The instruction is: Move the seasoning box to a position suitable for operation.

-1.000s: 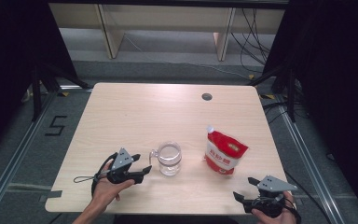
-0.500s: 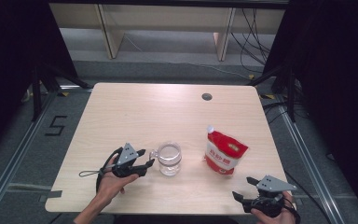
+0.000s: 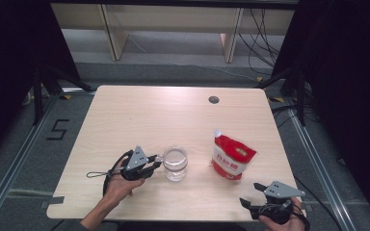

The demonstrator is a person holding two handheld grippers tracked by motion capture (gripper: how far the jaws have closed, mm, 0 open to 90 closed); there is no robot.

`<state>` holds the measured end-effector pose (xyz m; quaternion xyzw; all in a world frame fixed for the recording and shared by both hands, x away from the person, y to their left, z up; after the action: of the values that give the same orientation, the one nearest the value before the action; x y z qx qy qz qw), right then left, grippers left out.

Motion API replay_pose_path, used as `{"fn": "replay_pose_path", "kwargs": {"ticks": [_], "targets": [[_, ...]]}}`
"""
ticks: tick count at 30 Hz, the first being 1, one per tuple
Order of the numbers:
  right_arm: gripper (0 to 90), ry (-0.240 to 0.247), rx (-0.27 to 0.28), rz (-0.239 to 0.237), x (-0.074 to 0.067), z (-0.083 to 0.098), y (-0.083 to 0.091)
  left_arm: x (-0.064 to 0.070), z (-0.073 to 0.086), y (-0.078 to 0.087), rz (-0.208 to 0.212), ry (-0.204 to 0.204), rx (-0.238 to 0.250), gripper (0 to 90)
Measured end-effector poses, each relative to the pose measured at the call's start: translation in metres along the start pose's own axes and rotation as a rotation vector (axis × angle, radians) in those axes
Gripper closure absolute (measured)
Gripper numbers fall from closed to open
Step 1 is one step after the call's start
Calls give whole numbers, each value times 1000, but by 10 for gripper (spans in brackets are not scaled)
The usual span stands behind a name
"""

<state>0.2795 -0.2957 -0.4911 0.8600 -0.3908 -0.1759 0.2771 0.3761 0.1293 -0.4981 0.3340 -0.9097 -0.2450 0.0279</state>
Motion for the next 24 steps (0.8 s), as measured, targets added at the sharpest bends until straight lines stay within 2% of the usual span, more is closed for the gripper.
{"fn": "replay_pose_path", "kwargs": {"ticks": [1, 2, 3, 4, 5, 11, 13, 16, 17, 18, 19, 20, 21, 22, 24], "targets": [[249, 2, -1, 0, 0, 0, 0, 0, 0, 0, 0, -16, 1, 735], [250, 4, -1, 0, 0, 0, 0, 1, 0, 0, 18, -9, 12, 736], [250, -10, -3, 8, -1, 0, 1, 2, -1, 1, 14, -21, 10, 735], [250, -9, -1, 7, -1, 0, 0, 3, -1, 2, 16, -27, 3, 736], [253, -2, 8, 5, -2, -1, 0, 4, -1, 2, 22, -39, 15, 737], [260, -4, 2, -2, -4, -1, 0, 8, 0, 2, 64, -40, 34, 737], [260, 14, 3, -16, -3, -1, -1, 10, 1, 3, 76, -45, 32, 736], [260, 25, 4, -5, -3, -1, -1, 12, 1, 3, 95, -35, 41, 735], [260, 31, 0, -6, -3, -1, -1, 13, 2, 3, 111, -45, 55, 735], [260, 9, -8, -8, -5, 0, -1, 13, 2, 4, 113, -58, 47, 735], [260, 20, -10, -15, -5, -1, -2, 18, 2, 4, 130, -53, 60, 736], [260, 20, -10, -15, -5, -1, -2, 18, 2, 4, 130, -53, 60, 735], [260, 27, -8, -17, -5, -1, -2, 20, 2, 4, 146, -71, 66, 736], [260, 36, -5, -17, -5, -2, -2, 23, 2, 3, 155, -61, 72, 736], [260, 35, -11, -24, -6, -2, -3, 24, 2, 4, 153, -76, 73, 735]]}}
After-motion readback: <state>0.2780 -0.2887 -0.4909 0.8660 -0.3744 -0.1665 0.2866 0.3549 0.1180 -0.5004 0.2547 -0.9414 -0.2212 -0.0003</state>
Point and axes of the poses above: each handheld gripper's, and its own axes: y roughly backward along the jaws, z roughly out of its underside, x roughly to its right, the point moved 1 cm from there along -y, roughly forward along the jaws, and after that the axes turned 4 degrees about -y, right-handed, at the moved point
